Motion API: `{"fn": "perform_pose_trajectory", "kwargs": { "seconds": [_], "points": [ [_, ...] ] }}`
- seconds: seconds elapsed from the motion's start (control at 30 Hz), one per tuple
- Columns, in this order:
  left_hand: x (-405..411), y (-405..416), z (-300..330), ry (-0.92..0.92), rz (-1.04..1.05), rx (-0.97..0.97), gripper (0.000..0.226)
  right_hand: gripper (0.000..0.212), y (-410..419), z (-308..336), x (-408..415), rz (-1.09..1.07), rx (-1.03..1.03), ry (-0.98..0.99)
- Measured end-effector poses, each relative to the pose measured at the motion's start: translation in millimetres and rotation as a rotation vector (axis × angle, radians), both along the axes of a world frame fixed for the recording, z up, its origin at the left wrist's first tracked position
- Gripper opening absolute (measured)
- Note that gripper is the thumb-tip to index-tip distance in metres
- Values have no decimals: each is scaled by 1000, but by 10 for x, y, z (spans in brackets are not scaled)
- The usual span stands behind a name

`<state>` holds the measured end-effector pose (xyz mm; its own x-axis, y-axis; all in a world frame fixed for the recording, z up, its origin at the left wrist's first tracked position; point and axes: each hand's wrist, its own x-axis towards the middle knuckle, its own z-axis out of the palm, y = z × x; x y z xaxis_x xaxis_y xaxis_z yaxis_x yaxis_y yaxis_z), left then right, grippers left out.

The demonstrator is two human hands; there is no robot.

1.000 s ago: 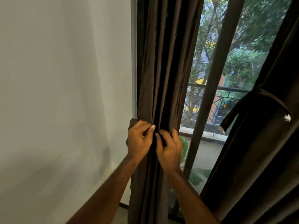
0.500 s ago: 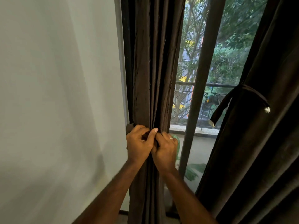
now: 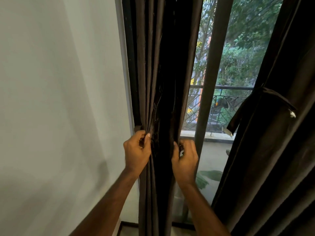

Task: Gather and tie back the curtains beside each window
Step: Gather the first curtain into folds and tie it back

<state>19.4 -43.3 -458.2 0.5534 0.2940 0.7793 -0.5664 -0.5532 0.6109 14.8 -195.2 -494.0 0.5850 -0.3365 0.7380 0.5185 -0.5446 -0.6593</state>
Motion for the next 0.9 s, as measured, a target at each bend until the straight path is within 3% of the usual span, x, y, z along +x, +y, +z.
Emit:
{"fn": "perform_pose_trajectory", "kwargs": {
  "seconds": [0.13, 0.3, 0.57, 0.63, 0.77, 0.9],
  "points": [
    [-27, -79, 35, -30, -47, 64, 3, 9, 226, -35, 55, 89, -286, -5],
    [-43, -124, 32, -23, -84, 5, 5, 18, 283, -8, 75, 101, -288, 0],
    [-94, -173, 45, -12, -54, -17, 5, 12, 279, 50, 102, 133, -341, -29],
    [-74, -142, 51, -16, -27, -14, 4, 15, 231, 50, 89, 179, -270, -24],
    [-58, -22, 13, -17, -9, -41, 3, 21, 81, 157, 97, 145, 231, 120],
    [-74, 33, -9, -10, 2, -56, 8, 34, 1, 208, 276, 184, 373, 223]
  ]
}}
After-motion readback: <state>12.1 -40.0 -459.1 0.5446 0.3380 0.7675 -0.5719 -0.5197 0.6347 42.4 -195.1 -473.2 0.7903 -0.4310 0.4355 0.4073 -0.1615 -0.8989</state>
